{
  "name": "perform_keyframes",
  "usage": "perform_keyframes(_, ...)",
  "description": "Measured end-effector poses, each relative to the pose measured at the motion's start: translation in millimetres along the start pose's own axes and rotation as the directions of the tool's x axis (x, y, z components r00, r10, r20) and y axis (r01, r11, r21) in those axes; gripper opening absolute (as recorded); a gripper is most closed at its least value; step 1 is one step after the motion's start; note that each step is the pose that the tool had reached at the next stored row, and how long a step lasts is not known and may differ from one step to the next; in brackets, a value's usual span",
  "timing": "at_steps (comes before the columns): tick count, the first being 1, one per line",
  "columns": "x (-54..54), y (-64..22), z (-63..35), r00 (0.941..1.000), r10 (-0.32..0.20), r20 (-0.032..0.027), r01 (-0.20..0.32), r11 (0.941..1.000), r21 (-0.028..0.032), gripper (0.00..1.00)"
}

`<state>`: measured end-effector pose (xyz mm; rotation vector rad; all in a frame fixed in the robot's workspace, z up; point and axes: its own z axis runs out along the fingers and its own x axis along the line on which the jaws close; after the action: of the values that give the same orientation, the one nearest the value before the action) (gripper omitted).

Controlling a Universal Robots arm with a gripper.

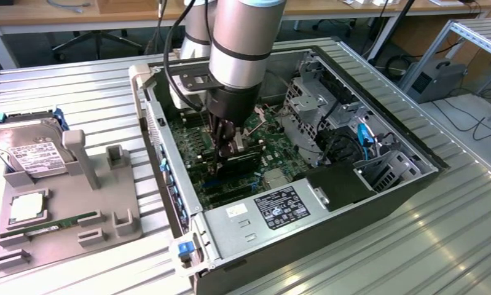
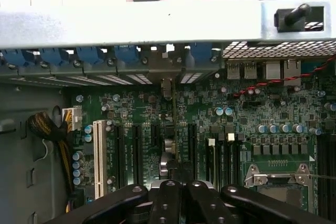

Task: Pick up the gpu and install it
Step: 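Press down on the gpu until it lock into place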

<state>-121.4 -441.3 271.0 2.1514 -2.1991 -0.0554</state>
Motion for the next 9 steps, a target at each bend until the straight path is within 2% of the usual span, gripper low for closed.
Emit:
perform_keyframes(6, -0.3, 0.1, -1.0, 1.0, 0.0, 0.0011, 0.0, 1.0, 0.0006, 0.11)
perform_keyframes(9, -0.1, 0.8, -9.3, 1.0, 0.0, -0.0001, 0.0, 1.0, -0.0001, 0.11)
